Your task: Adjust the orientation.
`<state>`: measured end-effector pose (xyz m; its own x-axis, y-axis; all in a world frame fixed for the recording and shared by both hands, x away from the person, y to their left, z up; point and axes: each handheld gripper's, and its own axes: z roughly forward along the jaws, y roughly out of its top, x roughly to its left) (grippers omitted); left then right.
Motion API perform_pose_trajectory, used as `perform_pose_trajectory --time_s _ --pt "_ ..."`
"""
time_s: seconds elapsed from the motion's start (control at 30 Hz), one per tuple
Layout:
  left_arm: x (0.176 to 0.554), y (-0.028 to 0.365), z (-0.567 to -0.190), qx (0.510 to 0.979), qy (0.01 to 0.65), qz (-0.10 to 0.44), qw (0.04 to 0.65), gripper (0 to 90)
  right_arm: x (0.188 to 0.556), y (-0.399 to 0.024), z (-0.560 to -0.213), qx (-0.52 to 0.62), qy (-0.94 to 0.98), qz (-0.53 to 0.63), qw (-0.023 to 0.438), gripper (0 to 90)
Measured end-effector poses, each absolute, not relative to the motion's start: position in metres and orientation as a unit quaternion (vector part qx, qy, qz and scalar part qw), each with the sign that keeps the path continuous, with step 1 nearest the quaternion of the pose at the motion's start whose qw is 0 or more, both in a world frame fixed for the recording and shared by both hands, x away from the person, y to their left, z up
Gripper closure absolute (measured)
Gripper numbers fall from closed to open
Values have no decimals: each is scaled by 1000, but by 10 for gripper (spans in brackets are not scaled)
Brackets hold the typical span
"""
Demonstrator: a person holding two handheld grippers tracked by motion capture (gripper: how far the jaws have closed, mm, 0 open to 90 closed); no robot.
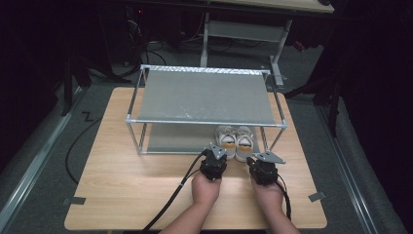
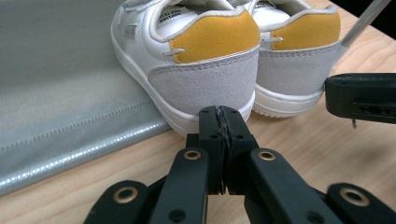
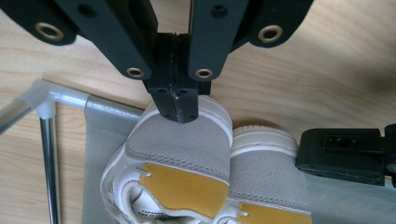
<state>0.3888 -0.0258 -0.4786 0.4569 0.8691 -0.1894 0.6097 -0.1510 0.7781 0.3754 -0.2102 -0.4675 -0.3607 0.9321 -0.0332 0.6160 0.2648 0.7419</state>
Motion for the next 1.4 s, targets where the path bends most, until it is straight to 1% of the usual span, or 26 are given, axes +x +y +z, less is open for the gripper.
perform_pose_trajectory --time_s 0.3,0.5,0.67,0.97,1.1,1.23,1.4 --pt "409 -31 -481 746 502 164 407 884 388 -210 -470 517 753 327 242 900" --pt "425 -35 -487 741 513 167 399 884 407 -209 -476 532 740 333 240 900" --pt "430 -39 -489 743 513 170 395 885 416 -209 -479 531 743 322 249 900" --pt "440 -43 -490 743 518 179 385 888 431 -206 -482 544 740 307 251 900" --pt "436 -42 -487 742 514 182 390 898 428 -206 -480 541 742 306 250 900" --pt "421 -30 -481 743 505 188 397 896 410 -207 -473 531 746 317 247 900" --pt "407 -16 -475 747 494 188 404 878 397 -203 -469 516 756 317 249 900"
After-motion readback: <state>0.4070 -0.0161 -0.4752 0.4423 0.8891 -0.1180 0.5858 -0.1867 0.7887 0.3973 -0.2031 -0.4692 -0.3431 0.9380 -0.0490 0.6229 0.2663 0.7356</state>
